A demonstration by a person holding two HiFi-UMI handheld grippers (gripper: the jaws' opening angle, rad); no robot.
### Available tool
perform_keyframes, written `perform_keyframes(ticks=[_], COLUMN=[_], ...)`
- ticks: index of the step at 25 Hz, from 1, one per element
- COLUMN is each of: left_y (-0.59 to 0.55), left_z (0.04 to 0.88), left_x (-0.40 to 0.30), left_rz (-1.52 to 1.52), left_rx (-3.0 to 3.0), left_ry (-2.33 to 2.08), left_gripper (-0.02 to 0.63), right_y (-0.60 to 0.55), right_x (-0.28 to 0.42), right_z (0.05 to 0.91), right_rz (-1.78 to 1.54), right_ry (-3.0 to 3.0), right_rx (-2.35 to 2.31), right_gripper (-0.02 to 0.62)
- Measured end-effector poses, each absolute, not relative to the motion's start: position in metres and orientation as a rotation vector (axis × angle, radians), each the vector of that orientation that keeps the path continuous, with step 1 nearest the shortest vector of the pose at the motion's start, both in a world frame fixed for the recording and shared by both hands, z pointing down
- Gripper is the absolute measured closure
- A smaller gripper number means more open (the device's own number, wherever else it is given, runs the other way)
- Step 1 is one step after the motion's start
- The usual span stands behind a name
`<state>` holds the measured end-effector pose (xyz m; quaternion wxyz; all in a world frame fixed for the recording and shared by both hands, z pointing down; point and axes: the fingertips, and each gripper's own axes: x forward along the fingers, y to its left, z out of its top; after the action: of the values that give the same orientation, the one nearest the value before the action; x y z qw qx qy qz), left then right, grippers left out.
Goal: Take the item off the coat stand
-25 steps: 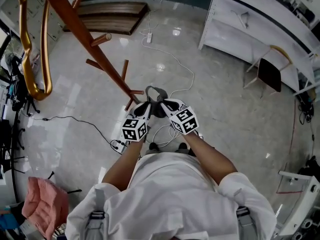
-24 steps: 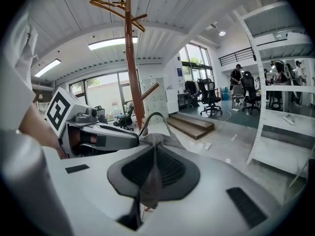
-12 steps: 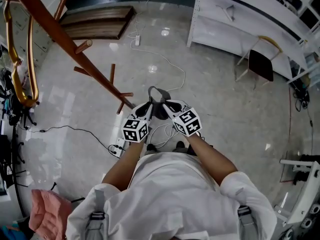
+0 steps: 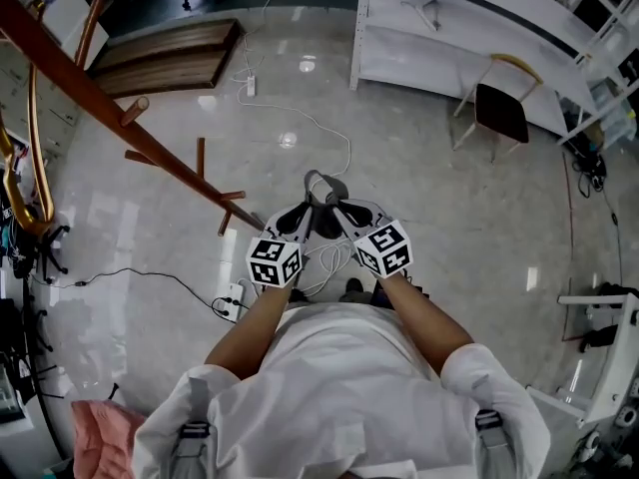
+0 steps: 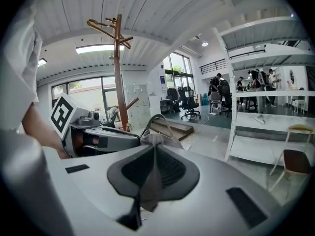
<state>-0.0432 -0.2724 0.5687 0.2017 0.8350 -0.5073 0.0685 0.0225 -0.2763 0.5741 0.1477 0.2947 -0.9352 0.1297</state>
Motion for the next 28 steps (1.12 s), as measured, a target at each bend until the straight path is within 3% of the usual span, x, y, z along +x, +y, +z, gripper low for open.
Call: perform_keyframes(ticks=[28], left_y=[-0.261], left_z=[0.485], left_x=[0.089], left_rz=[0.098], left_rx=[2.646], left_ry=[-1.185], left_gripper=[0.563], right_y=[-0.237], right_x=[0.150], right_z=[0.489], right_rz=[0.241], right_ry=[-2.772], right_rx=[1.129], right_gripper=[0.561])
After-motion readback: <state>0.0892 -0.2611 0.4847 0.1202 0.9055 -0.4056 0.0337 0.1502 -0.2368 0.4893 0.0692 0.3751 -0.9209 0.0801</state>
